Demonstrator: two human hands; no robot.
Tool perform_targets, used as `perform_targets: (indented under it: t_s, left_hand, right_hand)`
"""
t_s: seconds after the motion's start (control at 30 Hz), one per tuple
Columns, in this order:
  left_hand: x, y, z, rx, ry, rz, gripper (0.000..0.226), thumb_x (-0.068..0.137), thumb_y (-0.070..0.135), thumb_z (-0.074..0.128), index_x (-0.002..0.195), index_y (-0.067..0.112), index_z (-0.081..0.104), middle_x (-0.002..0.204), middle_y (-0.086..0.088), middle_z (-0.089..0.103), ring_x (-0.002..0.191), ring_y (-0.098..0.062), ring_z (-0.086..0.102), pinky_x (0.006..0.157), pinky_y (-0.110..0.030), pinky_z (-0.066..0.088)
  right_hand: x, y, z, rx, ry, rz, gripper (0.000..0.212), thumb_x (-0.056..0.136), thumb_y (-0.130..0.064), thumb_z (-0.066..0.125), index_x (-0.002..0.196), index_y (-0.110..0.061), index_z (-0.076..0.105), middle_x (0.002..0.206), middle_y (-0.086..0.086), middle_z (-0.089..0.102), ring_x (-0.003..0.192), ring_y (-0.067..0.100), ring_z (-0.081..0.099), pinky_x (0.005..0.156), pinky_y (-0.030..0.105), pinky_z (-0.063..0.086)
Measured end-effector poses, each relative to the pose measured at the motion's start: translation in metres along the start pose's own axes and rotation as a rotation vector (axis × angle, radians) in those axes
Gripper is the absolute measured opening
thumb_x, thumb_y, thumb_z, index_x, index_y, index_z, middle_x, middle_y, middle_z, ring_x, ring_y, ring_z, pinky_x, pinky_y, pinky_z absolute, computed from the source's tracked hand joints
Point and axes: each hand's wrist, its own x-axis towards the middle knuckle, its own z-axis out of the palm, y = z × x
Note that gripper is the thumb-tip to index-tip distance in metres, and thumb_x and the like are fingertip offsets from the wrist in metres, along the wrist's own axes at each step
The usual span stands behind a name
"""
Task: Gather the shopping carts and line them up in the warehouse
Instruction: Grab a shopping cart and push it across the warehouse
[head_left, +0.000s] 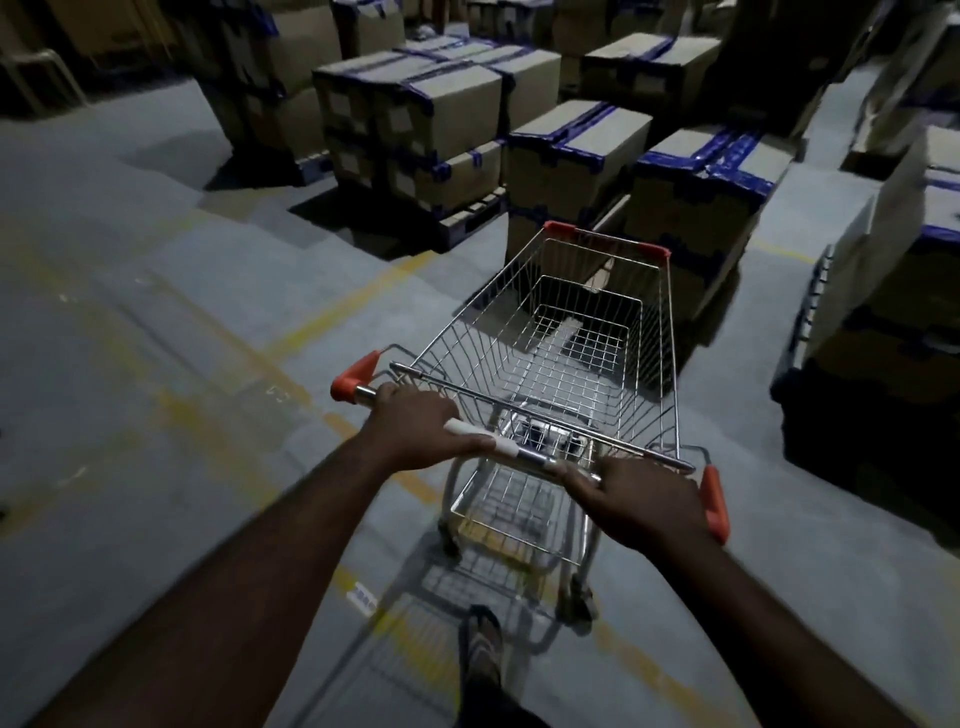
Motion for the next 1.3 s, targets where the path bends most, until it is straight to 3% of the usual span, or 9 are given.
perform_targets:
  t_s: [0.17, 0.27, 0.33, 0.6, 0.73, 0.83, 1.0, 1.17, 1.3]
  left_hand:
    - [0.059, -0.084, -0.003, -0.026, 0.006, -0.125, 0.098, 0.054, 0.103, 0.010, 0.094, 0.034, 0.067, 0.099, 0.008, 0.062, 0.113, -0.022, 0.052, 0.108, -0.060, 0.021]
    - [0.094, -0.134, -0.009, -0.098, -0.022, -0.265, 0.101, 0.056, 0.103, 0.015, 0.127, 0.044, 0.054, 0.150, 0.001, 0.039, 0.147, -0.030, 0.016, 0.111, -0.068, 0.002]
    - [0.117, -0.165, -0.016, -0.179, -0.010, -0.328, 0.105, 0.057, 0.100, 0.017, 0.141, 0.041, 0.041, 0.163, -0.002, 0.017, 0.151, -0.030, -0.006, 0.113, -0.068, -0.003]
    - [0.175, -0.294, -0.030, -0.228, 0.002, -0.391, 0.106, 0.056, 0.101, 0.017, 0.141, 0.042, 0.040, 0.165, 0.001, 0.008, 0.150, -0.026, -0.016, 0.112, -0.070, -0.008]
    - [0.221, -0.368, -0.041, -0.178, -0.054, -0.345, 0.103, 0.061, 0.100, 0.019, 0.141, 0.039, 0.041, 0.165, 0.002, 0.011, 0.151, -0.027, -0.013, 0.110, -0.072, -0.008]
    - [0.265, -0.424, -0.059, -0.080, -0.097, -0.303, 0.090, 0.073, 0.093, 0.027, 0.141, 0.037, 0.046, 0.160, 0.001, 0.028, 0.152, -0.030, 0.002, 0.109, -0.072, -0.007]
    - [0.318, -0.503, -0.080, -0.083, -0.078, -0.219, 0.064, 0.084, 0.078, 0.039, 0.121, 0.032, 0.062, 0.137, 0.001, 0.056, 0.141, -0.027, 0.032, 0.112, -0.059, 0.014]
    - [0.351, -0.580, -0.085, -0.088, -0.064, -0.206, 0.067, 0.093, 0.068, 0.038, 0.144, 0.025, 0.042, 0.157, -0.002, 0.033, 0.151, -0.025, 0.012, 0.116, -0.063, 0.008]
    - [0.377, -0.622, -0.081, -0.105, -0.066, -0.180, 0.077, 0.094, 0.069, 0.034, 0.154, 0.023, 0.021, 0.166, 0.000, 0.008, 0.152, -0.023, -0.003, 0.116, -0.066, 0.008]
  right_hand:
    - [0.109, -0.052, -0.002, 0.047, -0.048, -0.034, 0.083, 0.085, -0.086, 0.014, 0.083, -0.019, 0.064, 0.070, -0.006, 0.057, 0.070, 0.017, 0.057, 0.065, 0.029, 0.044]
    - [0.171, -0.090, -0.013, 0.075, -0.032, -0.067, 0.080, 0.088, -0.082, 0.015, 0.096, -0.020, 0.063, 0.071, -0.006, 0.054, 0.070, 0.018, 0.054, 0.065, 0.030, 0.042]
    - [0.208, -0.114, -0.020, 0.079, 0.002, -0.091, 0.074, 0.090, -0.080, 0.016, 0.102, -0.021, 0.059, 0.078, -0.003, 0.058, 0.074, 0.020, 0.057, 0.072, 0.032, 0.048]
    - [0.326, -0.206, -0.023, 0.024, 0.056, -0.183, 0.064, 0.093, -0.073, 0.016, 0.104, -0.025, 0.057, 0.095, 0.003, 0.062, 0.086, 0.026, 0.061, 0.078, 0.039, 0.051]
    - [0.388, -0.260, -0.022, 0.090, 0.086, -0.206, 0.038, 0.098, -0.058, 0.038, 0.106, -0.028, 0.060, 0.097, 0.000, 0.061, 0.084, 0.021, 0.059, 0.074, 0.034, 0.050]
    - [0.437, -0.311, -0.028, 0.182, 0.152, -0.193, 0.022, 0.098, -0.041, 0.052, 0.099, -0.024, 0.065, 0.085, -0.003, 0.056, 0.069, 0.015, 0.050, 0.053, 0.026, 0.032]
    - [0.513, -0.380, -0.037, 0.298, 0.193, -0.207, 0.015, 0.096, -0.032, 0.060, 0.098, -0.021, 0.069, 0.084, -0.004, 0.052, 0.070, 0.014, 0.046, 0.053, 0.024, 0.025]
    - [0.575, -0.445, -0.032, 0.139, 0.227, -0.188, 0.028, 0.097, -0.040, 0.046, 0.119, -0.027, 0.058, 0.111, -0.002, 0.057, 0.103, 0.023, 0.053, 0.078, 0.038, 0.044]
    - [0.615, -0.479, -0.040, 0.045, 0.123, -0.129, 0.038, 0.102, -0.040, 0.030, 0.138, -0.031, 0.036, 0.155, 0.002, 0.031, 0.146, 0.032, 0.020, 0.103, 0.061, 0.032]
